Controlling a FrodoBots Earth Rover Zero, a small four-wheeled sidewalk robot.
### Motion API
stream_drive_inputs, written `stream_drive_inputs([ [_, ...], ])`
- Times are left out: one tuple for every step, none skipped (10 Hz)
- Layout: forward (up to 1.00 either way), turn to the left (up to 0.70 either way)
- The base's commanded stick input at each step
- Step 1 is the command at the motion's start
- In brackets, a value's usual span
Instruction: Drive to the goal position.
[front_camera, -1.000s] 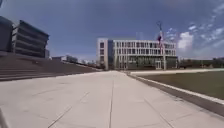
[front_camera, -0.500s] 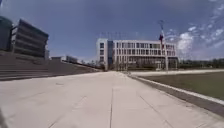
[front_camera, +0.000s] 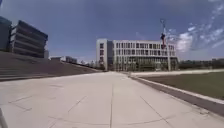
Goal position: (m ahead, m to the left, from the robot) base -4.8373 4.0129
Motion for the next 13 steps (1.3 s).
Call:
stream_drive_inputs([
  [0.70,0.00],
  [0.70,0.00],
  [0.70,0.00],
  [0.70,0.00],
  [0.70,0.00],
  [0.70,0.00],
  [0.70,0.00],
  [0.70,0.00],
  [0.70,0.00],
  [0.70,0.00],
  [0.70,0.00],
  [0.70,0.00],
  [0.70,0.00],
])
